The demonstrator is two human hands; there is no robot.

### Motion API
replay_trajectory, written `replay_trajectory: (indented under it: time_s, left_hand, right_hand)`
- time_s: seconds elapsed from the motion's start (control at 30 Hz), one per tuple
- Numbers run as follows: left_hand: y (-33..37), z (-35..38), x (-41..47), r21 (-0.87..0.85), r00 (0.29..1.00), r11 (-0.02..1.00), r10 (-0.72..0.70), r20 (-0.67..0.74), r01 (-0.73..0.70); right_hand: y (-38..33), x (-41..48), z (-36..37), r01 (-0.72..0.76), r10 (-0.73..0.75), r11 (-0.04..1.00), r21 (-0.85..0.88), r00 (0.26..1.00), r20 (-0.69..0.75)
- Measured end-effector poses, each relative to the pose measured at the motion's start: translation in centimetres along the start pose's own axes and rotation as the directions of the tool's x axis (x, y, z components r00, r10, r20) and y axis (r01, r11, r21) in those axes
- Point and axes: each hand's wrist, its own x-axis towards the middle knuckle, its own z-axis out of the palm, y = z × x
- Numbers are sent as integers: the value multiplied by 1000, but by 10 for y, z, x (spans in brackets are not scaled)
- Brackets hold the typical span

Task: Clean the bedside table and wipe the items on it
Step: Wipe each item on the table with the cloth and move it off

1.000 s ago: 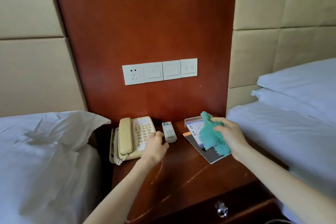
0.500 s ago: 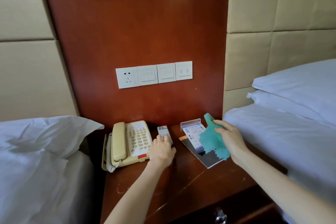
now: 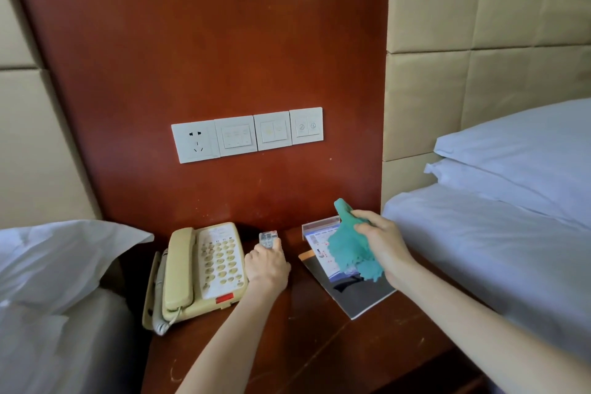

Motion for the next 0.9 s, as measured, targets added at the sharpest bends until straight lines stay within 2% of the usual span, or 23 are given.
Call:
replay_trajectory:
  time_s: [0.1,0.17,0.3,0.37,0.4,0.47,0.53,0.6,0.67,0.73,0.8,0.87,0.9]
  left_hand:
    - [0,-11,0,-131,997,990,-40,65,48]
    - [-1,-19,-4,-230,998,971,-53,43,62]
    - [-7,-40,-7,-545,996,834,-90,20,86]
    - [-12,-53,-13,-706,991,696,-105,77,129]
    - [-15,-57,-15,-793,989,592,-97,112,148]
    - [-20,-61,-23,-925,977,315,-78,198,213]
    - [-27,-63,-31,-965,964,28,-47,261,262]
    - [-35,-64,-42,-930,952,-211,0,306,300]
    - [-40,-69,-56,-860,938,-386,49,343,334]
    - [-48,-71,-69,-793,931,-494,117,345,356]
    - [-64,-73,-81,-767,940,-548,133,315,335]
    - [-79,-64,-81,-778,948,-541,165,274,319]
    - [-73,-55,-84,-810,959,-514,136,247,282]
  right_hand:
    - [-1,5,3,-2,2,1000,-5,1000,13]
    - [-1,6,6,-2,3,1000,-13,999,34]
    - [0,10,15,0,0,1000,-4,999,39]
    - [-1,9,21,1,-1,1000,1,999,36]
    - [-2,9,23,8,-9,1000,13,999,36]
    - [-4,8,31,22,-24,999,40,999,39]
    - [-7,6,40,27,-30,997,69,999,41]
    - [-10,2,50,21,-25,997,80,998,55]
    - [-14,-6,62,40,-47,996,84,996,81]
    - [-18,-20,74,110,-124,987,114,984,128]
    - [-22,-39,85,251,-270,962,111,937,221]
    - [-23,-60,98,383,-390,919,98,838,382]
    - [-23,-70,107,428,-417,899,91,775,475]
